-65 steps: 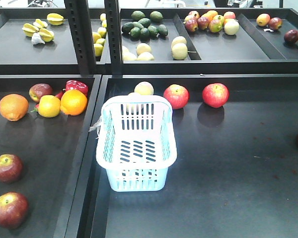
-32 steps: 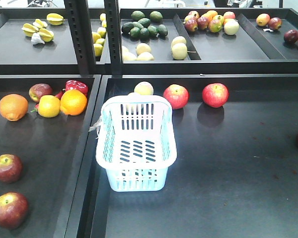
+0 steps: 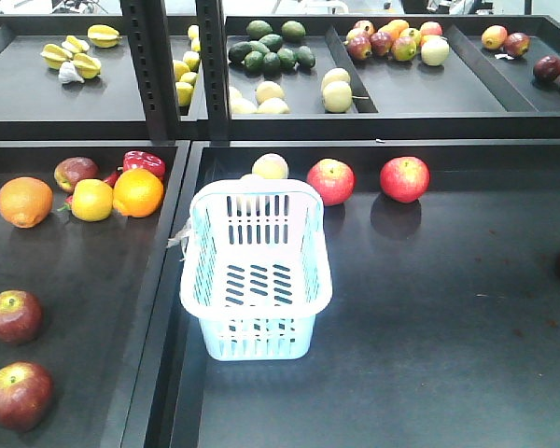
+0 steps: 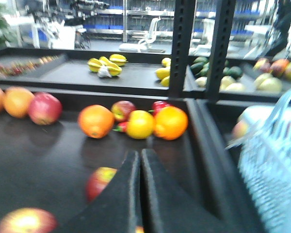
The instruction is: Pick three apples into basket with both arms
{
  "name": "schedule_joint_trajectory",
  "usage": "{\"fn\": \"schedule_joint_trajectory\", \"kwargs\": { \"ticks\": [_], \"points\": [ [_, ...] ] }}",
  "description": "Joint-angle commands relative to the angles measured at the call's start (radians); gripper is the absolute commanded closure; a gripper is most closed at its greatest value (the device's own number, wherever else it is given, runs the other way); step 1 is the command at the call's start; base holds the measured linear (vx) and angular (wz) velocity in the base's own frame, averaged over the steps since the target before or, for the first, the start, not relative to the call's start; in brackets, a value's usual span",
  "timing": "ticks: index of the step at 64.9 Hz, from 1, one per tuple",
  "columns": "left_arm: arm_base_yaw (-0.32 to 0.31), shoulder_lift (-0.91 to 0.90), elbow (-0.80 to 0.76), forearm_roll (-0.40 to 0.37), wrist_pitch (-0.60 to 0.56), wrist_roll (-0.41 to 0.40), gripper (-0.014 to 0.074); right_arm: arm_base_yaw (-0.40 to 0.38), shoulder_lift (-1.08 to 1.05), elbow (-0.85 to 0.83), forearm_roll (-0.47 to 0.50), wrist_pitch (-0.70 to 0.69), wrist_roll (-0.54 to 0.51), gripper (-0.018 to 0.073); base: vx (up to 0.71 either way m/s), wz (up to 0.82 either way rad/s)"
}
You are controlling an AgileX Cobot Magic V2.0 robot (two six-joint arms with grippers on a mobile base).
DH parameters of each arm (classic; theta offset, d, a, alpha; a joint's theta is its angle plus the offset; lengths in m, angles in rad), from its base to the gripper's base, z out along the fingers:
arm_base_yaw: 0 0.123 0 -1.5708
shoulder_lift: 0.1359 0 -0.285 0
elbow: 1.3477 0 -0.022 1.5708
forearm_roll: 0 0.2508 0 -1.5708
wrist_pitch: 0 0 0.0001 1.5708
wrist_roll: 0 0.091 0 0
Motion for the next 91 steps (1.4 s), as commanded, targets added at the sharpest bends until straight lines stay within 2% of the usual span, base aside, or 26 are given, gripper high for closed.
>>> {"fn": "schedule_joint_trajectory", "kwargs": {
  "ticks": [1, 5, 11, 23, 27, 33, 36, 47, 52, 59, 65, 72, 77, 85, 91],
  "points": [
    [-0.006, -0.014, 0.023, -0.154, -0.073, -0.139, 0.0603, -0.007, -0.01, 0.011, -0.004, -0.071, -0.002, 0.0564, 0.0, 0.0],
    [-0.006, -0.014, 0.023, -0.258, -0.073, -0.243, 0.0603, -0.007, -0.01, 0.011, -0.004, -0.071, -0.002, 0.0564, 0.0, 0.0],
    [-0.006, -0.014, 0.023, -0.369, -0.074, -0.317, 0.0603, -0.007, -0.01, 0.011, -0.004, -0.071, -0.002, 0.0564, 0.0, 0.0],
    [-0.006, -0.014, 0.013, -0.441, -0.126, -0.347, 0.0603, -0.007, -0.01, 0.011, -0.004, -0.071, -0.002, 0.0564, 0.0, 0.0],
    [-0.006, -0.014, 0.012, -0.53, -0.156, -0.413, 0.0603, -0.007, -0.01, 0.011, -0.004, -0.071, -0.002, 0.0564, 0.0, 0.0],
    [-0.006, -0.014, 0.012, -0.707, -0.179, -0.556, 0.0603, -0.007, -0.01, 0.011, -0.004, -0.071, -0.002, 0.0564, 0.0, 0.0],
    [-0.006, -0.014, 0.012, -0.791, -0.177, -0.599, 0.0603, -0.007, -0.01, 0.011, -0.004, -0.071, -0.002, 0.0564, 0.0, 0.0],
    [-0.006, -0.014, 0.007, -1.025, -0.085, -0.622, 0.0603, -0.007, -0.01, 0.011, -0.004, -0.071, -0.002, 0.0564, 0.0, 0.0],
    [-0.006, -0.014, -0.03, -1.059, -0.01, -0.606, 0.0603, -0.007, -0.01, 0.011, -0.004, -0.071, -0.002, 0.0564, 0.0, 0.0],
    [-0.006, -0.014, -0.135, -1.06, 0.058, -0.502, 0.0603, -0.007, -0.01, 0.011, -0.004, -0.071, -0.002, 0.0564, 0.0, 0.0],
    [-0.006, -0.013, -0.257, -1.059, 0.062, -0.344, 0.0603, -0.007, -0.01, 0.011, -0.004, -0.071, -0.002, 0.0564, 0.0, 0.0],
    [-0.006, 0.018, -0.41, -1.059, 0.065, -0.06, 0.0603, -0.007, -0.01, 0.011, -0.004, -0.072, -0.002, 0.0564, 0.0, 0.0],
    [-0.006, 0.073, -0.512, -1.059, 0.104, 0.114, 0.0603, -0.007, -0.01, 0.011, -0.004, -0.072, -0.002, 0.0564, 0.0, 0.0],
    [-0.01, 0.208, -0.663, -1.06, 0.227, 0.359, 0.0603, -0.007, -0.01, 0.011, -0.004, -0.072, -0.002, 0.0564, 0.0, 0.0],
    [-0.018, 0.314, -0.755, -1.061, 0.277, 0.518, 0.0603, -0.007, -0.01, 0.011, -0.005, -0.072, -0.002, 0.0564, 0.0, 0.0]
  ]
}}
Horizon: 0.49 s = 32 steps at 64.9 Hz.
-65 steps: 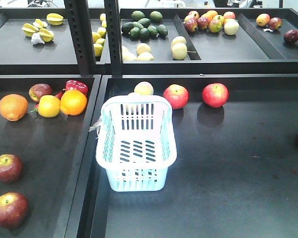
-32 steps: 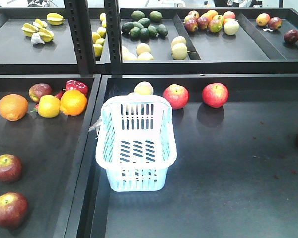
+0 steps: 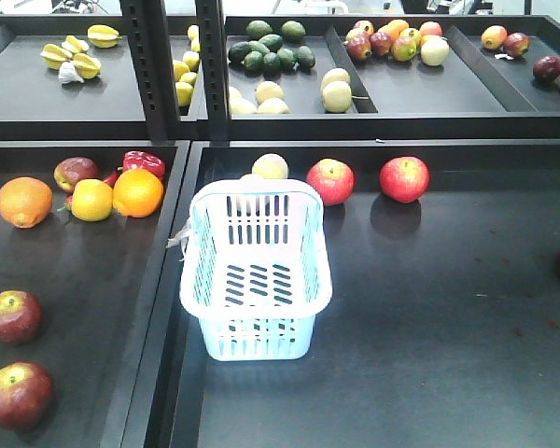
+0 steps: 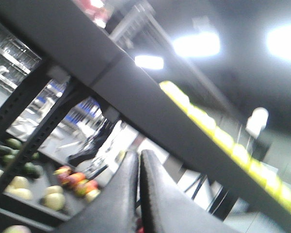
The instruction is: Pick three apples into basket with both arms
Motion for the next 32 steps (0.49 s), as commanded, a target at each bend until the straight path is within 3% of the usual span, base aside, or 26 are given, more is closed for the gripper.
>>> {"fn": "schedule_joint_trajectory", "kwargs": {
  "ticks": [1, 12, 19, 32],
  "points": [
    [-0.013, 0.138, -0.113, -0.022, 0.048, 0.2, 0.0603, -0.007, -0.01, 0.011, -0.005, -0.072, -0.002, 0.0564, 0.0, 0.0],
    [-0.013, 0.355, -0.253, -0.021, 0.211, 0.431, 0.0603, -0.007, -0.01, 0.011, -0.005, -0.072, -0.002, 0.0564, 0.0, 0.0],
    [-0.013, 0.495, -0.325, -0.021, 0.323, 0.534, 0.0603, -0.007, -0.01, 0.011, -0.005, -0.072, -0.002, 0.0564, 0.0, 0.0],
    [-0.013, 0.697, -0.418, -0.047, 0.371, 0.661, 0.0603, -0.007, -0.01, 0.011, -0.005, -0.072, -0.002, 0.0564, 0.0, 0.0]
  ]
}}
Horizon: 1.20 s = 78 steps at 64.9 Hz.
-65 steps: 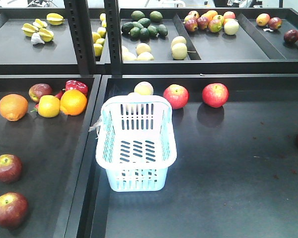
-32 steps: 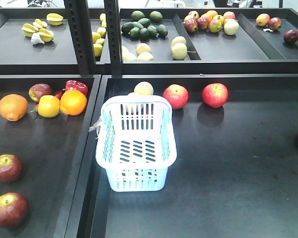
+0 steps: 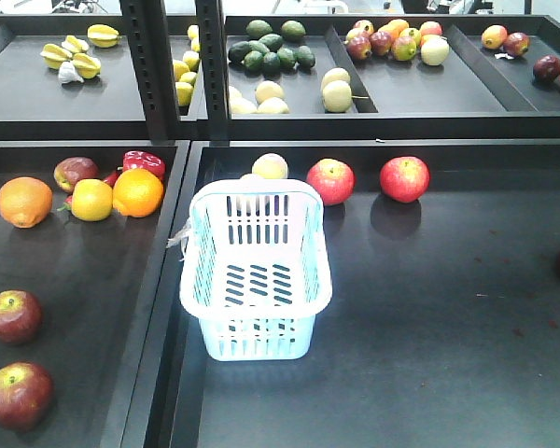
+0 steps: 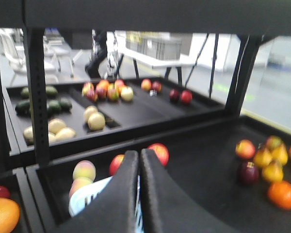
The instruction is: Pick three apples into basket with both arms
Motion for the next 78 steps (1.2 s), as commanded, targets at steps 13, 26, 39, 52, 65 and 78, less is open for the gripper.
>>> {"fn": "schedule_joint_trajectory", "kwargs": {
  "ticks": [13, 26, 39, 52, 65, 78],
  "points": [
    [-0.021, 0.311, -0.22, -0.062, 0.139, 0.146, 0.0603, -0.007, -0.01, 0.011, -0.005, -0.069, -0.002, 0.0564, 0.0, 0.0],
    [-0.08, 0.529, -0.384, -0.05, 0.259, 0.301, 0.0599, -0.007, -0.01, 0.011, -0.005, -0.069, -0.002, 0.0564, 0.0, 0.0],
    [-0.16, 0.697, -0.514, 0.023, 0.219, 0.327, 0.0475, -0.007, -0.01, 0.011, -0.005, -0.069, -0.002, 0.0564, 0.0, 0.0],
    [-0.234, 0.83, -0.617, 0.143, 0.164, 0.349, 0.012, -0.007, -0.01, 0.011, -0.005, -0.069, -0.002, 0.0564, 0.0, 0.0],
    [-0.316, 0.94, -0.722, 0.223, 0.125, 0.392, -0.0059, -0.007, -0.01, 0.011, -0.005, -0.069, -0.002, 0.0564, 0.0, 0.0],
    [-0.387, 1.037, -0.802, 0.345, 0.125, 0.391, 0.0014, -0.007, -0.01, 0.011, -0.005, -0.072, -0.002, 0.0564, 0.0, 0.0]
  ]
}}
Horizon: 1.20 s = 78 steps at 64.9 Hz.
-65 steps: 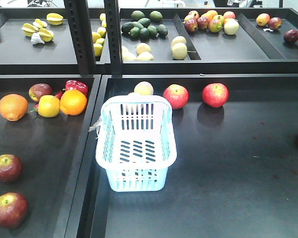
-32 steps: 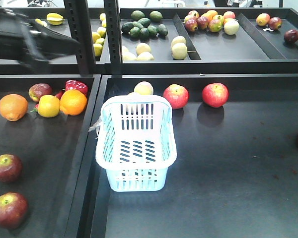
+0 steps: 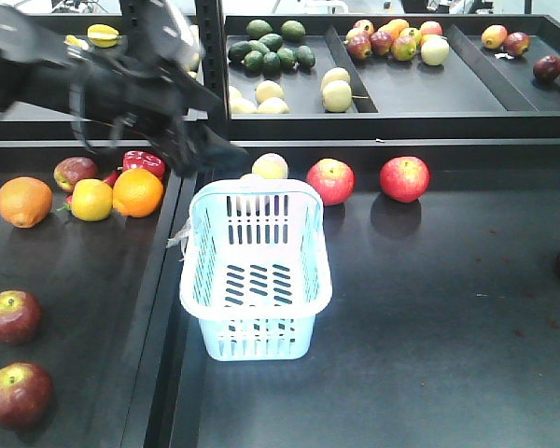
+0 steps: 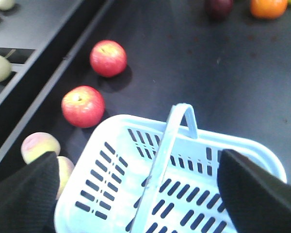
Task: Pick three apples into basket with both arms
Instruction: 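Reach the left gripper down to the light-blue basket handle, then close the left gripper on the handle and lift the basket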
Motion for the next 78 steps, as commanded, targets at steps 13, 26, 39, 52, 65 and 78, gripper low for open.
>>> {"fn": "schedule_joint_trajectory", "kwargs": {
  "ticks": [13, 26, 39, 52, 65, 78],
  "points": [
    [-0.034, 0.044, -0.064, 0.05, -0.042, 0.004, 0.0044, -0.007, -0.01, 0.011, -0.005, -0.072, -0.002, 0.0564, 0.0, 0.0],
    [-0.034, 0.079, -0.064, 0.064, -0.059, 0.005, 0.0044, -0.007, -0.01, 0.011, -0.005, -0.072, -0.002, 0.0564, 0.0, 0.0],
    [-0.034, 0.126, -0.064, 0.086, -0.095, 0.005, 0.0045, -0.007, -0.01, 0.011, -0.005, -0.072, -0.002, 0.0564, 0.0, 0.0],
    [-0.034, 0.175, -0.064, 0.102, -0.14, 0.007, 0.0045, -0.007, -0.01, 0.011, -0.005, -0.072, -0.002, 0.0564, 0.0, 0.0],
    [-0.034, 0.209, -0.064, 0.12, -0.138, 0.005, 0.0076, -0.007, -0.01, 0.011, -0.005, -0.07, -0.002, 0.0564, 0.0, 0.0],
    [-0.034, 0.209, -0.064, 0.12, -0.137, 0.004, 0.0251, -0.007, -0.01, 0.011, -0.005, -0.07, -0.002, 0.0564, 0.0, 0.0]
  ]
}}
